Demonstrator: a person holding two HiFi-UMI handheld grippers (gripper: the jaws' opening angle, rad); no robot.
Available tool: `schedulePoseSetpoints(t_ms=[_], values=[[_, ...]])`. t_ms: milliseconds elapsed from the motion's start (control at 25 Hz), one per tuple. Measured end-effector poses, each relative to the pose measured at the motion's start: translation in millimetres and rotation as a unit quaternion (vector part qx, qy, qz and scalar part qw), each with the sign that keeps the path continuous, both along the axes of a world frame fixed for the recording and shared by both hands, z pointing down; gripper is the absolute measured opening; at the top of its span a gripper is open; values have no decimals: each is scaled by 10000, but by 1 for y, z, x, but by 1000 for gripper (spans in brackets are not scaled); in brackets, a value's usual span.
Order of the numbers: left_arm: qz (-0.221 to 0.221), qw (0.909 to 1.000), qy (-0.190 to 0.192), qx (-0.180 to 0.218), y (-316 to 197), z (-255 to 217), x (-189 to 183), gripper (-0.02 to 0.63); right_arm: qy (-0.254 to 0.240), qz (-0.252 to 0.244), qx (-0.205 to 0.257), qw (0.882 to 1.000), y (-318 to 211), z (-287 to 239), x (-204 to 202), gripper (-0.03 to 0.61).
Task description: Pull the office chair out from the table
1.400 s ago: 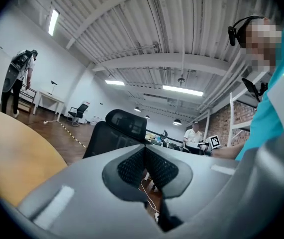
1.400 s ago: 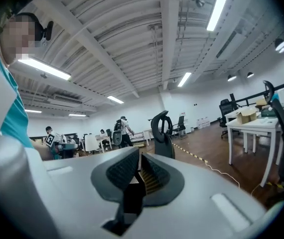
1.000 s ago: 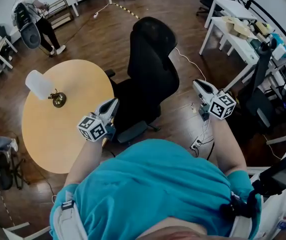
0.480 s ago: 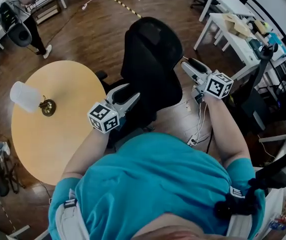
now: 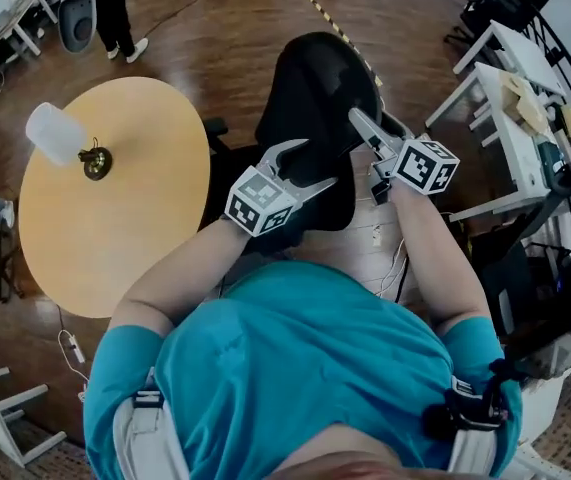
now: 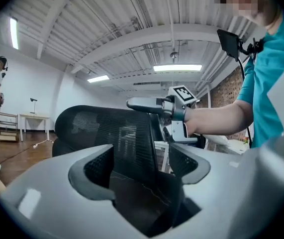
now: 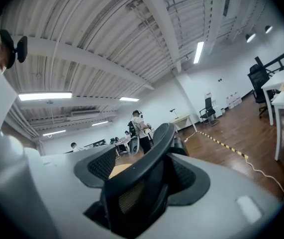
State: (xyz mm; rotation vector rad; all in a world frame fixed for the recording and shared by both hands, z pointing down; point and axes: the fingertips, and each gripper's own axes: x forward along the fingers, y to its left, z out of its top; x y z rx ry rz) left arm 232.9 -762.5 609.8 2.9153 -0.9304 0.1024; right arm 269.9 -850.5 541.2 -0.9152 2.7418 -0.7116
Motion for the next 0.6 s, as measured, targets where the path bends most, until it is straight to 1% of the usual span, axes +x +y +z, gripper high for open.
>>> schedulePoseSetpoints(t_ms=[40,120,160,200,240,280,360,520,600], values=[[-32,10000,-83,-1,-10,3,13,330,-48,-79,-32,10000,-5,-2,0,310],[-120,9997,-229,-9,-21,9,36,326,-140,-201,-113,9996,-12,-1,5,288],[-210,9993,-297,4,-25,12,44,308,-189,-222,-170,9994,-14,2,10,277],[-334,9989,-340,16,-30,14,49,284,-246,-231,-222,9992,-17,4,16,267],[-450,9984,-329,-4,-36,15,52,226,-308,-239,-267,9989,-20,5,21,259],[-515,9983,-267,-60,-42,15,55,195,-367,-248,-309,9985,-23,6,27,252],[-486,9986,-165,-153,-52,13,65,195,-451,-255,-382,9979,-33,5,39,242],[-285,9993,-131,-184,-65,13,90,198,-583,-236,-490,9968,-47,8,64,230],[-235,9994,-118,-206,-68,13,96,199,-660,-195,-508,9963,-50,9,71,227]])
